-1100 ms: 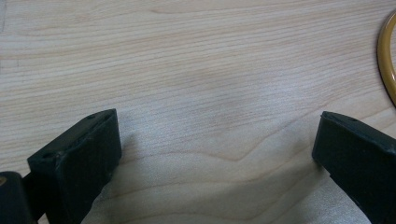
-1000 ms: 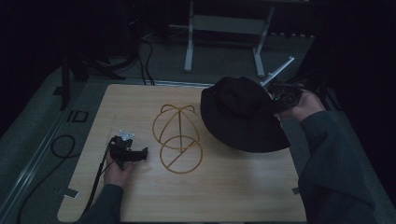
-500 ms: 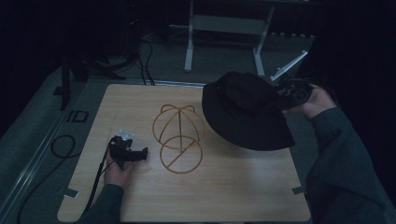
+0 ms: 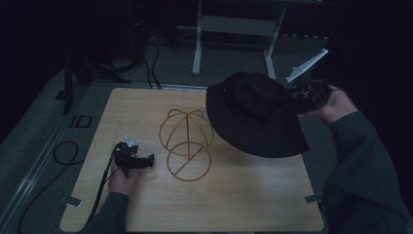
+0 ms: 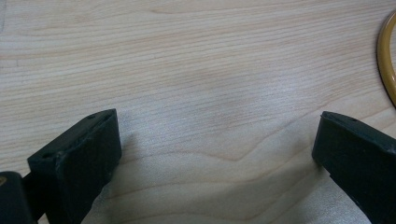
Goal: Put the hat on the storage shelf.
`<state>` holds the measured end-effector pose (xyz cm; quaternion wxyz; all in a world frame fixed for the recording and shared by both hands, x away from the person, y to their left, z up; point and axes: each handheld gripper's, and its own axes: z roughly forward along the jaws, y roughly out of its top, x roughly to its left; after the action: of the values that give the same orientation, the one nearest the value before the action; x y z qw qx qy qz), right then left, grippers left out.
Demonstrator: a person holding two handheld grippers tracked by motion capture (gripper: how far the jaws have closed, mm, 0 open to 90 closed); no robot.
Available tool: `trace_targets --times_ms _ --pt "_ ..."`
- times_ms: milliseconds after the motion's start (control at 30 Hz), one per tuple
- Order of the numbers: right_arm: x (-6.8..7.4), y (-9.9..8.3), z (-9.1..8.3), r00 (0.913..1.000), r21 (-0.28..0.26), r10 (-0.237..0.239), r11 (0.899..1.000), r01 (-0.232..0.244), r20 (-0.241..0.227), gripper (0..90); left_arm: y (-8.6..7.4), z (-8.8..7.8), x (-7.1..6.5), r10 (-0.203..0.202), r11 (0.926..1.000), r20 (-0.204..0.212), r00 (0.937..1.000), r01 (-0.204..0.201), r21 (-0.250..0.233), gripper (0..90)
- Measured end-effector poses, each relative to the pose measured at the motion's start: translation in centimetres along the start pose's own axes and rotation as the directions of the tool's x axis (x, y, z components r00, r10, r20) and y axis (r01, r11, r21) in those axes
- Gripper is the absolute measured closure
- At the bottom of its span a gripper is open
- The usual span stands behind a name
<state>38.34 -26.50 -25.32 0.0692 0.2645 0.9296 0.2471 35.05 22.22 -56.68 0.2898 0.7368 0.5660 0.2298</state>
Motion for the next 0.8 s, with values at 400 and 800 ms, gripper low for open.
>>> trace_targets --times_ms 400,800 --pt "0.7 0.8 -0.9 0.9984 -0.044 -0.038 0.998 0.037 -0.040 87.3 0.0 0.0 0.0 0.000 1.0000 0.000 1.0000 0.000 0.000 1.5" --pt "1.6 1.4 -1.6 0.9942 -0.081 -0.080 0.994 0.074 -0.072 87.3 0.0 0.0 0.0 0.000 1.0000 -0.002 1.0000 0.000 -0.001 1.5"
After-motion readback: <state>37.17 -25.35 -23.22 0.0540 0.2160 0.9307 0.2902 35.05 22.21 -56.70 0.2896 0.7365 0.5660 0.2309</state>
